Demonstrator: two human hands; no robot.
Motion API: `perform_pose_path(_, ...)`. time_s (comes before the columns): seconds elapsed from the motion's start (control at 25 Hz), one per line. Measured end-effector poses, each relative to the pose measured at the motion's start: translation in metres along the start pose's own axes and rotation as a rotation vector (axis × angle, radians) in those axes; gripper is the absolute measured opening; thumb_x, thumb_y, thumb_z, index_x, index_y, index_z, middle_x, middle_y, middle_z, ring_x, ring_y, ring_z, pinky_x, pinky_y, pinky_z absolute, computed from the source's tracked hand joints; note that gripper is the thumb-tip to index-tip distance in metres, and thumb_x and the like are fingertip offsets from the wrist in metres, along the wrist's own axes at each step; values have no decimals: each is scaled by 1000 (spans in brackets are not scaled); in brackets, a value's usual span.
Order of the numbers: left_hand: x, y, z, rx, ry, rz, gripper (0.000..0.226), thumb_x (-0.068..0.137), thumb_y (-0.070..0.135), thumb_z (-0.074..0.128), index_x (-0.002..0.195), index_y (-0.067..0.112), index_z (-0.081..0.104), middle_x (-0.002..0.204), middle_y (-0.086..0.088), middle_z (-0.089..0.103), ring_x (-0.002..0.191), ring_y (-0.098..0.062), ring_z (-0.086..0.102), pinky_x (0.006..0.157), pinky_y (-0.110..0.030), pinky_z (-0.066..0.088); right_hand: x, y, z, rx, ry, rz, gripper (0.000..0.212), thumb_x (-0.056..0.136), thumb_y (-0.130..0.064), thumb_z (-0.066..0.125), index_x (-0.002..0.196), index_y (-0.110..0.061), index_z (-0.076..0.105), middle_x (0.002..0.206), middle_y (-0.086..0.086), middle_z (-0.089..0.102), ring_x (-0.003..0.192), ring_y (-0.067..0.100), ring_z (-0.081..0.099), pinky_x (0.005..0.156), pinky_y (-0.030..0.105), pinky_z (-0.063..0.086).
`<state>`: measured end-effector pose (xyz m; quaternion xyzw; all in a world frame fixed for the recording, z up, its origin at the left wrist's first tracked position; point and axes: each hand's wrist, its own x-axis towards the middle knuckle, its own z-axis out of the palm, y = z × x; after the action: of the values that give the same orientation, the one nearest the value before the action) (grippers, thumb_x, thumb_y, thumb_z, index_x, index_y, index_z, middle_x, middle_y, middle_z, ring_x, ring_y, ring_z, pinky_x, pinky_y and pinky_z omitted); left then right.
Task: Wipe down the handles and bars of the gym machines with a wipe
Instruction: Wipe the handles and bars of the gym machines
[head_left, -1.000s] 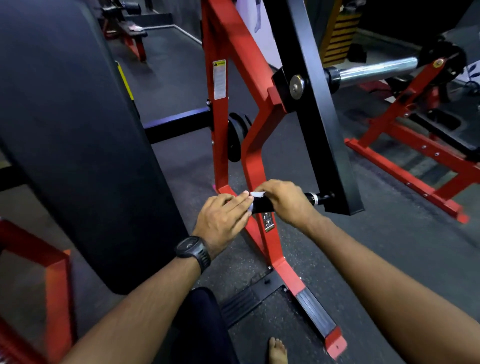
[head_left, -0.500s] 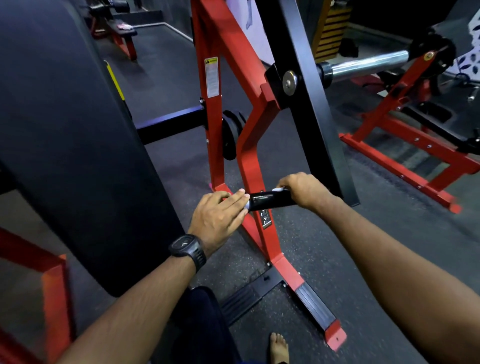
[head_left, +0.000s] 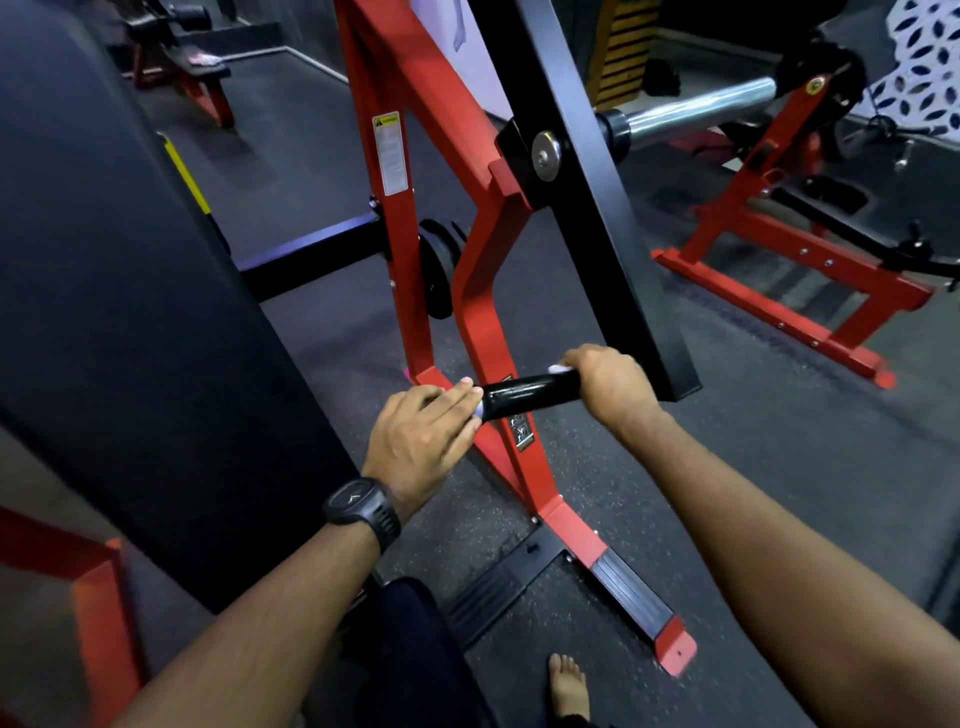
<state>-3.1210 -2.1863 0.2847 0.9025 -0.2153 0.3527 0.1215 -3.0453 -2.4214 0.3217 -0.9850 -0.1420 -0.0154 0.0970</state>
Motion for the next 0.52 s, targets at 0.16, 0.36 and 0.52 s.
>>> perform_pose_path(0.16, 3, 0, -3, -1, 6, 21, 30, 94, 29, 56, 116, 15, 71, 121, 5, 68, 90, -19, 60, 77, -33, 46, -33, 8, 17, 265, 404, 381, 28, 88, 2, 51, 105, -12, 70, 109, 11, 67, 96, 33, 64, 80, 38, 48)
perform_pose_path(0.36, 1, 1, -3, -8, 2, 8, 31, 94, 30, 55, 116, 16, 71, 121, 6, 68, 91, -18, 60, 78, -32, 45, -30, -58, 63, 1704, 700, 1156, 17, 89, 6, 56, 85, -7, 66, 73, 4, 61, 63, 15, 59, 58, 23, 49)
perform_pose_path(0.52, 3, -2, -4, 11, 7, 45, 29, 94, 30, 57, 115, 17, 72, 120, 7, 69, 91, -18, 59, 77, -33, 45, -14, -84, 52, 2187, 836, 1104, 31, 92, 14, 40, 76, -10, 51, 71, 2, 52, 58, 12, 54, 50, 19, 48)
